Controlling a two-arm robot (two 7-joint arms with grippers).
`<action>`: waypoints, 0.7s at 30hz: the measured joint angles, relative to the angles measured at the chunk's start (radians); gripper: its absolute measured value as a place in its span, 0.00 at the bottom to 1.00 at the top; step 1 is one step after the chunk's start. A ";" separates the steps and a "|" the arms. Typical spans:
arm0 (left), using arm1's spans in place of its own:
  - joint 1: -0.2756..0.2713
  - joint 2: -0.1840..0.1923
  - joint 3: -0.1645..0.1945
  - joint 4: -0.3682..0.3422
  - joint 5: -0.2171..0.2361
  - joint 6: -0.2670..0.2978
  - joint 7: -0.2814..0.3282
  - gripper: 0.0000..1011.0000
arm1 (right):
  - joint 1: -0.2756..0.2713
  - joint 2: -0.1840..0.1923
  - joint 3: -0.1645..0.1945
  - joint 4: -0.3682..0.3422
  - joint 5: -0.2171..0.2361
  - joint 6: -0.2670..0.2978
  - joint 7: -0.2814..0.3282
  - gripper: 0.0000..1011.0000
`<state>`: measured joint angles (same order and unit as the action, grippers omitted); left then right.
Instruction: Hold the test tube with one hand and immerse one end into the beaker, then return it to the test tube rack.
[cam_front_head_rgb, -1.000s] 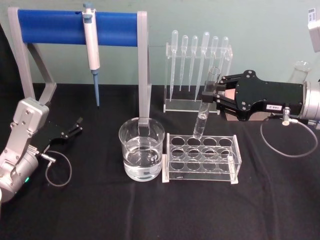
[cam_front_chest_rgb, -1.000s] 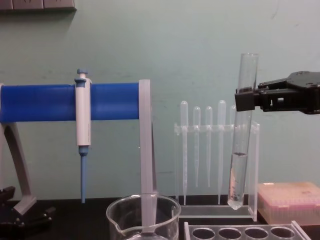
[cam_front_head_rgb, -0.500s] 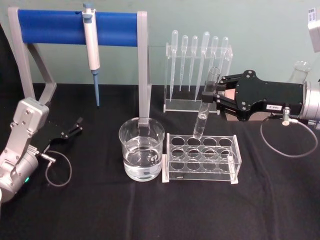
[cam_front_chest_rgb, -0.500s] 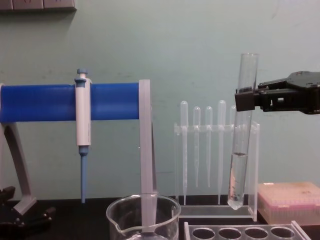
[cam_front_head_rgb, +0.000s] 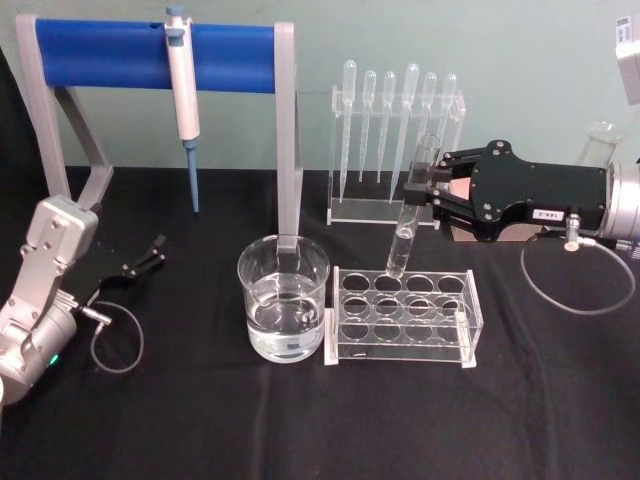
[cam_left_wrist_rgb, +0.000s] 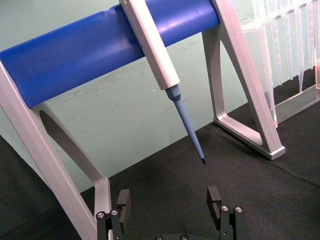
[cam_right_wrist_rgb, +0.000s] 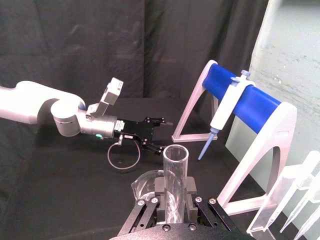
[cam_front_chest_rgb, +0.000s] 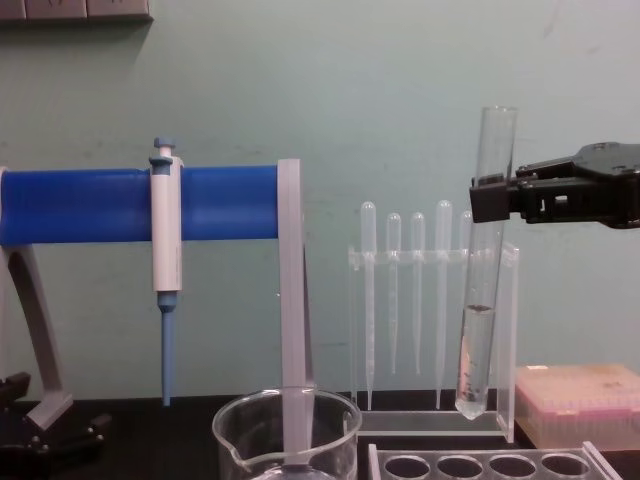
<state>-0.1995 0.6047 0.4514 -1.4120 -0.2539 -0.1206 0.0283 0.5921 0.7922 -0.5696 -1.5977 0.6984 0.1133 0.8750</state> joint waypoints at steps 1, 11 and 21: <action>0.000 0.000 0.000 0.000 0.000 0.000 0.000 0.99 | 0.000 0.000 0.000 0.000 0.000 0.000 0.000 0.23; 0.000 0.000 0.000 0.000 0.000 0.000 0.000 0.99 | 0.000 0.000 0.000 0.000 0.000 0.000 0.000 0.23; 0.000 0.000 0.000 0.000 0.000 0.000 0.000 0.99 | 0.000 0.000 0.000 0.000 0.000 0.000 0.000 0.24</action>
<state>-0.1996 0.6047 0.4514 -1.4120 -0.2539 -0.1205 0.0283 0.5921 0.7922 -0.5696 -1.5977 0.6984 0.1133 0.8751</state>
